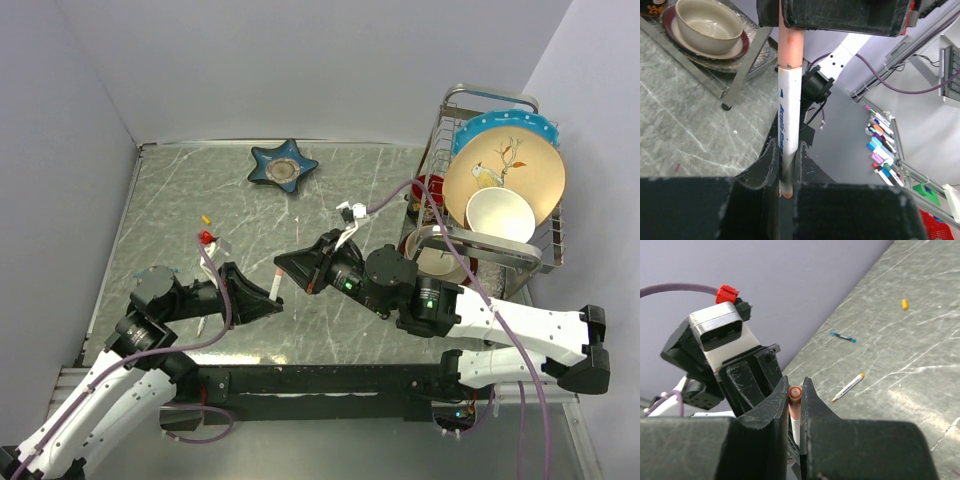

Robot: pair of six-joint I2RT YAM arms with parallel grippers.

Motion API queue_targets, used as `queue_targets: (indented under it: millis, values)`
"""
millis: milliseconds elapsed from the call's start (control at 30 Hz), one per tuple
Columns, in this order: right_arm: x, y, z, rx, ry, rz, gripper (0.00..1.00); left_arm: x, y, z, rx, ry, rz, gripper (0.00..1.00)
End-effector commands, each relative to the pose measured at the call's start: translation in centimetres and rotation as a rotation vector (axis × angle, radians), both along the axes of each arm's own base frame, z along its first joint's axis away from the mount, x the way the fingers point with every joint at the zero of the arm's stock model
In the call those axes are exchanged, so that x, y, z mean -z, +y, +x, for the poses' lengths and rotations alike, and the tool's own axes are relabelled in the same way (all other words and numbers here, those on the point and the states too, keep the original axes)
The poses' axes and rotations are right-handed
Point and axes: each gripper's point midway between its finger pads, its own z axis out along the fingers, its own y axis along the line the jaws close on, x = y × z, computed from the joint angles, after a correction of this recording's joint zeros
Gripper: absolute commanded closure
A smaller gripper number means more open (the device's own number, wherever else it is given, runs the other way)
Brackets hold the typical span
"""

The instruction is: Insert the pens into the pen caps

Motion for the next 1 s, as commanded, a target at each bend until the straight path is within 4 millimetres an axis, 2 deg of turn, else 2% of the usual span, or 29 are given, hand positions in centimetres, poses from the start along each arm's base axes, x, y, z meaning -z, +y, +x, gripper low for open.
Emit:
queue_targets:
  millis: [0, 67, 333, 633, 767, 967]
  values:
    - [6.5, 1.3, -4.0, -0.144, 0.087, -0.217, 1.0, -5.7, 1.0, 3.4, -0.203, -0.167, -0.087, 0.99]
    - [7.8, 1.3, -4.5, -0.159, 0.097, -0.256, 1.0, -6.1, 1.1, 3.7, -0.217, -0.185, -0.082, 0.99]
    - [8.3, 1.6, -6.9, -0.283, 0.079, -0.24, 1.0, -6.4, 0.1, 3.8, -0.158, -0.208, -0.075, 0.99]
    - [10.4, 1.4, -9.5, -0.388, 0.115, -0.291, 1.0, -7.4, 0.4, 4.7, -0.207, -0.256, -0.052, 0.99]
    - [10.6, 1.7, -10.4, -0.421, 0.135, -0.29, 1.0, -6.9, 0.6, 5.1, -0.226, -0.263, -0.022, 0.99]
    - [10.9, 2.0, -11.8, -0.472, 0.162, -0.289, 1.0, -7.6, 0.9, 5.3, -0.241, -0.311, -0.015, 0.99]
